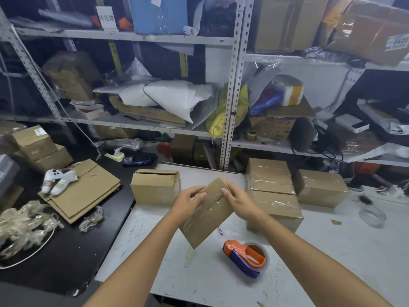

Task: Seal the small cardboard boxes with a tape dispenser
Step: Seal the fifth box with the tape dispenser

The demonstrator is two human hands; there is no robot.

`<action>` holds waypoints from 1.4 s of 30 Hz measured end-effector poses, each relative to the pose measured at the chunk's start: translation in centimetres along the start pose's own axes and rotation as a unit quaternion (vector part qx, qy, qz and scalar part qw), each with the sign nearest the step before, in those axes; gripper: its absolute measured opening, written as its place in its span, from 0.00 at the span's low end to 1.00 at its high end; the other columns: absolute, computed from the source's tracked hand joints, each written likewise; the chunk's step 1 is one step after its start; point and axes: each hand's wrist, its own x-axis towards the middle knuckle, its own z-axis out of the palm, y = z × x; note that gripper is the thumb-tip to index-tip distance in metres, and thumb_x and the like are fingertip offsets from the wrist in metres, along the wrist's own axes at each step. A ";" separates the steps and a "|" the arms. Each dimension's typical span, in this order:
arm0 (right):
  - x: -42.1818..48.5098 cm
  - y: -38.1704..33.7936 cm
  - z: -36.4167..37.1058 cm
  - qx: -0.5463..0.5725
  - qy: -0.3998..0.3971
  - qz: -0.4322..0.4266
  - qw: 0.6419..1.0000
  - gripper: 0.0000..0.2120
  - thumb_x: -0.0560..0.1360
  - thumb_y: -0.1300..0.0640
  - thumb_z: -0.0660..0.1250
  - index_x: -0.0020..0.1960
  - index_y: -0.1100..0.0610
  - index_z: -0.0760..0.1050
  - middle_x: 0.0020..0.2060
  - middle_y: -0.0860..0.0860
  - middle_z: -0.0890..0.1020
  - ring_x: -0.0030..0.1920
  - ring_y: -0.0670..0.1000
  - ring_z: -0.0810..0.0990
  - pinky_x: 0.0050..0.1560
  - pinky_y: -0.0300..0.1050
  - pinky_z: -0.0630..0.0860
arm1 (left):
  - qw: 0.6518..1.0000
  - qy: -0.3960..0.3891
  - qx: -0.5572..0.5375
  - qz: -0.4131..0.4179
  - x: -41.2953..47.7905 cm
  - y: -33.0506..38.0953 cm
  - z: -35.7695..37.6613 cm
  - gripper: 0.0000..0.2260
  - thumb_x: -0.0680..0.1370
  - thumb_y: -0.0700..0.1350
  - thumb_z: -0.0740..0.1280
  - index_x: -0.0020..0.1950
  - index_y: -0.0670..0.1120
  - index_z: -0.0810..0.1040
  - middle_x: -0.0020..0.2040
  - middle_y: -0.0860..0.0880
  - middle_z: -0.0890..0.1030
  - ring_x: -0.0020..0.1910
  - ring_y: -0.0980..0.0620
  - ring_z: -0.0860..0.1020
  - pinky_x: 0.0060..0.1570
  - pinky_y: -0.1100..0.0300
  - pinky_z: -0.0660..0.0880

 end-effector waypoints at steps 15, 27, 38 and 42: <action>-0.1 1.5 -1.7 0.117 0.089 0.073 0.986 0.45 0.79 0.43 0.65 0.80 0.46 0.35 0.79 0.46 0.50 0.77 0.50 0.54 0.76 0.58 0.57 | 0.990 0.059 -0.107 -0.073 1.9 -1.2 -2.1 0.31 0.76 0.57 0.70 0.76 0.54 0.64 0.67 0.49 0.76 0.63 0.47 0.76 0.64 0.45 0.74; 0.3 1.1 2.9 0.021 -0.094 0.043 0.994 0.23 0.79 0.40 0.62 0.73 0.41 0.66 0.61 0.45 0.78 0.60 0.49 0.77 0.63 0.56 0.76 | 0.992 0.011 -0.124 0.000 2.0 -2.5 -3.6 0.35 0.75 0.46 0.74 0.78 0.55 0.62 0.73 0.54 0.69 0.68 0.50 0.72 0.61 0.57 0.75; 0.1 1.9 10.7 0.201 0.022 0.079 0.976 0.27 0.83 0.46 0.59 0.79 0.45 0.55 0.72 0.42 0.70 0.69 0.43 0.72 0.70 0.49 0.70 | 0.973 -0.012 -0.220 -0.065 1.2 -7.6 -1.2 0.25 0.76 0.51 0.72 0.72 0.56 0.70 0.63 0.53 0.79 0.58 0.54 0.80 0.53 0.58 0.79; -0.4 3.4 12.7 0.206 0.002 0.109 0.973 0.24 0.82 0.49 0.60 0.77 0.43 0.59 0.67 0.41 0.76 0.64 0.43 0.77 0.68 0.51 0.73 | 0.971 -0.036 -0.223 -0.077 0.5 -9.5 -1.6 0.17 0.78 0.47 0.70 0.67 0.56 0.74 0.58 0.54 0.82 0.53 0.56 0.82 0.44 0.64 0.78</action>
